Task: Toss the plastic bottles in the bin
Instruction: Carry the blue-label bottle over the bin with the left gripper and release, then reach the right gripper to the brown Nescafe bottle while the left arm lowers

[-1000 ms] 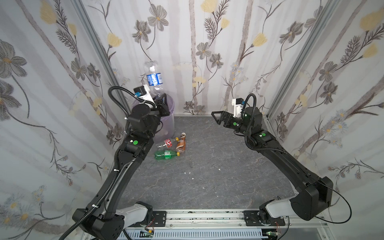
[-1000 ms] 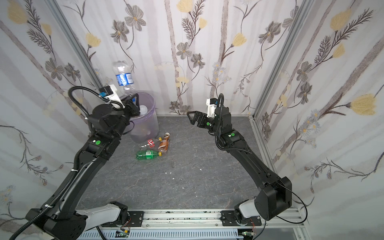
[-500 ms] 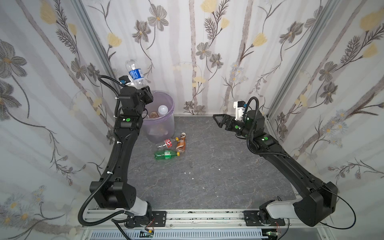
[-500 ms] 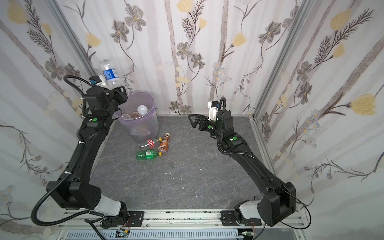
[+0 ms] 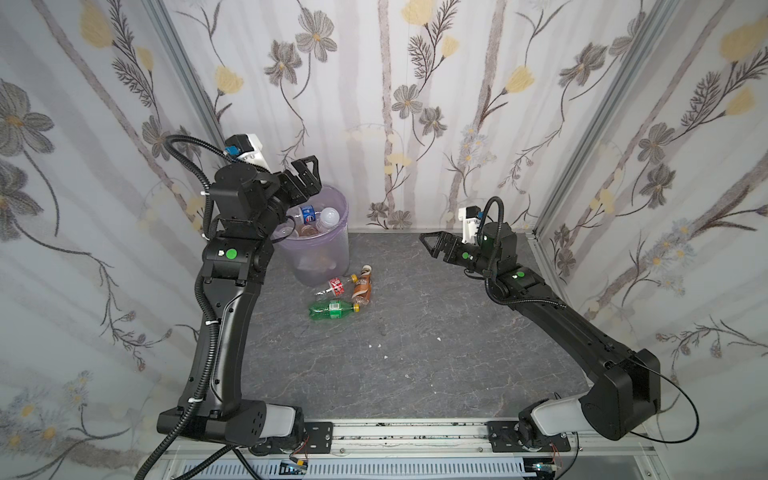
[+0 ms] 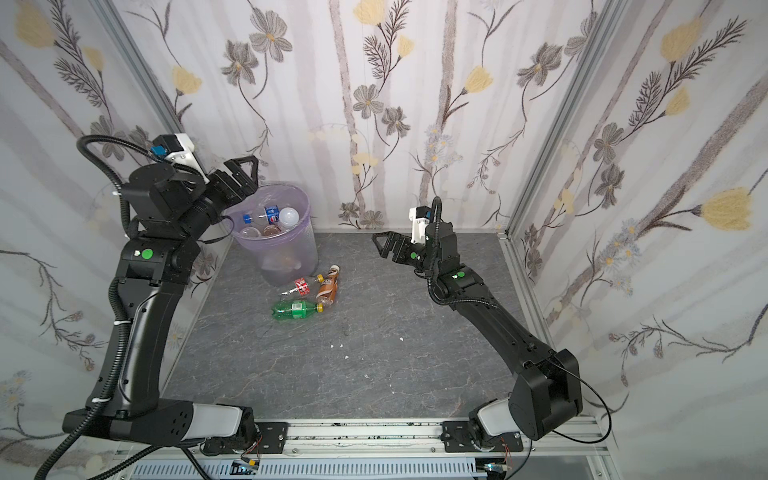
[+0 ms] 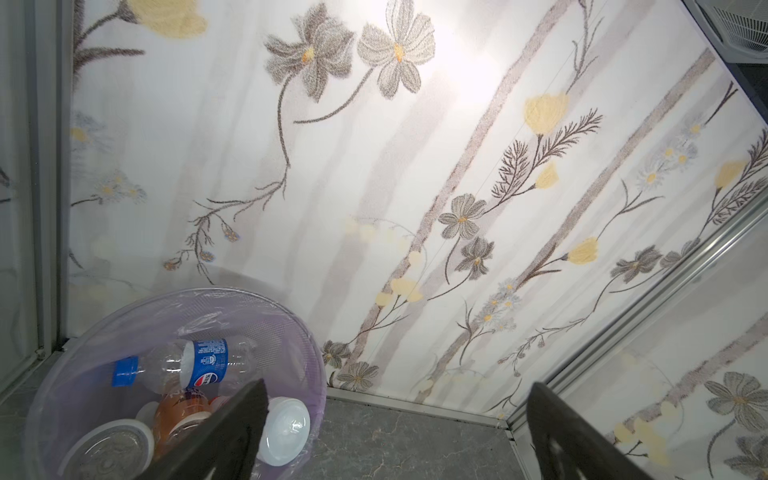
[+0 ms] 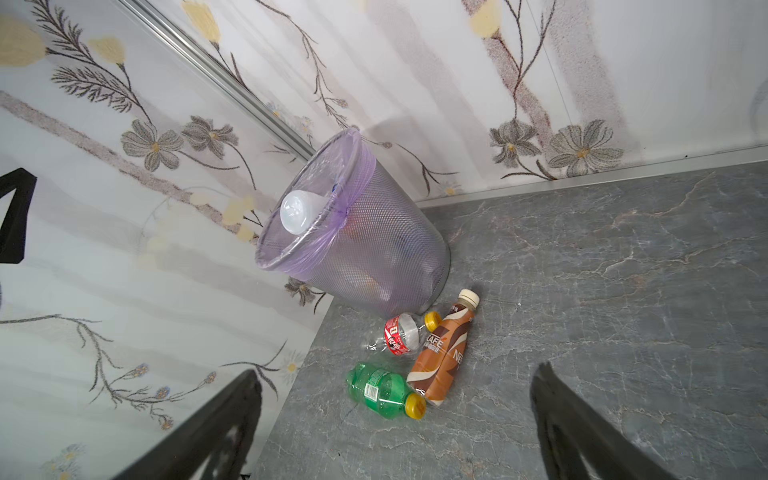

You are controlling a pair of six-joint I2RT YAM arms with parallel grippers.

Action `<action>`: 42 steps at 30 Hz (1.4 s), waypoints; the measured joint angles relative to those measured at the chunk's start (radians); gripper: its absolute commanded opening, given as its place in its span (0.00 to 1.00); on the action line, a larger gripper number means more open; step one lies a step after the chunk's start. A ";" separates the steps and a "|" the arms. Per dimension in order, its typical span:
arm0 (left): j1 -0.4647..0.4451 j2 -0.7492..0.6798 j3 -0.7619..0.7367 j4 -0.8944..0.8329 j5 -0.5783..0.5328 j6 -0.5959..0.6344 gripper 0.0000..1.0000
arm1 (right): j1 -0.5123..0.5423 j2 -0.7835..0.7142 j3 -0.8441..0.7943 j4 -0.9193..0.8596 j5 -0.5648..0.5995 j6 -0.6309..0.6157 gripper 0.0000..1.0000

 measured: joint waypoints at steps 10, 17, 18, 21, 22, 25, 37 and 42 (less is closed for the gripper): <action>-0.063 -0.158 -0.401 0.033 0.011 -0.045 1.00 | 0.060 0.087 -0.005 0.010 0.057 -0.016 1.00; -0.062 -0.239 -0.635 0.101 0.061 -0.126 1.00 | 0.125 0.169 -0.005 0.002 0.108 -0.026 1.00; -0.063 -0.249 -0.667 0.112 0.071 -0.138 1.00 | 0.139 0.185 -0.005 0.003 0.124 -0.031 1.00; -0.063 -0.281 -0.755 0.140 0.093 -0.176 1.00 | 0.183 0.247 0.008 -0.004 0.141 -0.031 1.00; -0.063 -0.291 -0.784 0.154 0.105 -0.192 1.00 | 0.197 0.273 0.019 -0.013 0.155 -0.031 1.00; -0.062 -0.319 -0.864 0.187 0.129 -0.237 1.00 | 0.239 0.349 0.066 -0.043 0.194 -0.031 1.00; 0.047 -0.364 -1.130 0.377 0.300 -0.440 1.00 | 0.349 0.658 0.346 -0.181 0.286 -0.041 1.00; 0.114 -0.372 -1.214 0.455 0.352 -0.505 1.00 | 0.397 0.762 0.473 -0.250 0.325 -0.051 0.96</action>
